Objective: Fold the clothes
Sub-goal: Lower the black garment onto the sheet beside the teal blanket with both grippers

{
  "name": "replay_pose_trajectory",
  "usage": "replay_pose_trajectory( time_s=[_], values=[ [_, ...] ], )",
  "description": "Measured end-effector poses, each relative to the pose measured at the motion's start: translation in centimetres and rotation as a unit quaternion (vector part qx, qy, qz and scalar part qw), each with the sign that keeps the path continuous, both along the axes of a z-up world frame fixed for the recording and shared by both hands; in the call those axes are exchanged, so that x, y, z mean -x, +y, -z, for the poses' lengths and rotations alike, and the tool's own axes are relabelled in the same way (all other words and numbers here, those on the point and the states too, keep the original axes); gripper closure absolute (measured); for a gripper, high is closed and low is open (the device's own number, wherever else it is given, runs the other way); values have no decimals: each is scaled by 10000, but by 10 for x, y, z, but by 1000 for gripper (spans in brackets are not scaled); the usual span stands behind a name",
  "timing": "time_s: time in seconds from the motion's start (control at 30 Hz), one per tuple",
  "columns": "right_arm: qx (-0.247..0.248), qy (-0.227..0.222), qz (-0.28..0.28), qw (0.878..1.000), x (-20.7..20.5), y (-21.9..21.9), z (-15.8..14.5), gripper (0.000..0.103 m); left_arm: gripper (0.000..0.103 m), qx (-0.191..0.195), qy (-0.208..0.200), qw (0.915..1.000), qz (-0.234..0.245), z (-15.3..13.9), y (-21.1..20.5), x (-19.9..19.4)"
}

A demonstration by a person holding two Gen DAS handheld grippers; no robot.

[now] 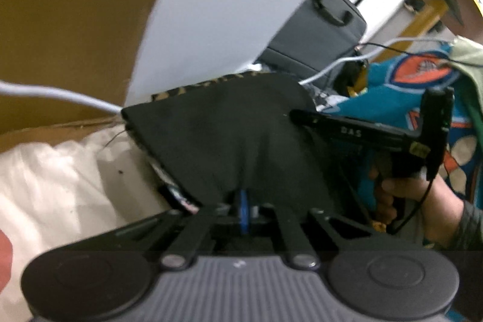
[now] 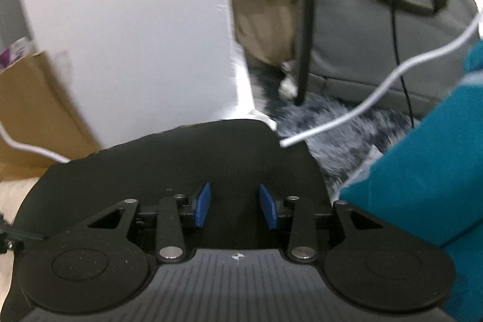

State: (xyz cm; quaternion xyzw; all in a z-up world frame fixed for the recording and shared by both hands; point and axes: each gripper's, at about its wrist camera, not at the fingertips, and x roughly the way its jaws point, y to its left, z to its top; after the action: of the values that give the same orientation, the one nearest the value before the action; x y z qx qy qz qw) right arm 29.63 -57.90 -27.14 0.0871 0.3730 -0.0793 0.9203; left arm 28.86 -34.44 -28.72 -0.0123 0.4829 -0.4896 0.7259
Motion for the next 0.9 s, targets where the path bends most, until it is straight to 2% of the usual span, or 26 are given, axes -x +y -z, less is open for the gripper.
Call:
replay_pose_trajectory(
  time_s=[0.13,0.23,0.37,0.57,0.7,0.9],
  values=[
    [117,56,99,9999,-1,-1,1,58,100,-53,-83,9999,-72,-11,2,2],
    [267,43,59,9996,5,3,-12,58,100,-130,-267,9995,-115,-22,3,-2],
    [-12,-105,-168,9998,21,8,-32,57,101,-178,-88,9998,-95,-22,5,-15],
    [-211,-103,-417,9989,51,43,-40,56,98,-16,-217,9997,80,-36,-3,-8],
    [-169,-36,-585,9981,68,72,-33,50,98,-168,-273,9994,158,-28,-12,-6],
    [-60,136,-612,9980,76,100,-13,48,100,-586,-514,9968,164,-7,-27,-4]
  ],
)
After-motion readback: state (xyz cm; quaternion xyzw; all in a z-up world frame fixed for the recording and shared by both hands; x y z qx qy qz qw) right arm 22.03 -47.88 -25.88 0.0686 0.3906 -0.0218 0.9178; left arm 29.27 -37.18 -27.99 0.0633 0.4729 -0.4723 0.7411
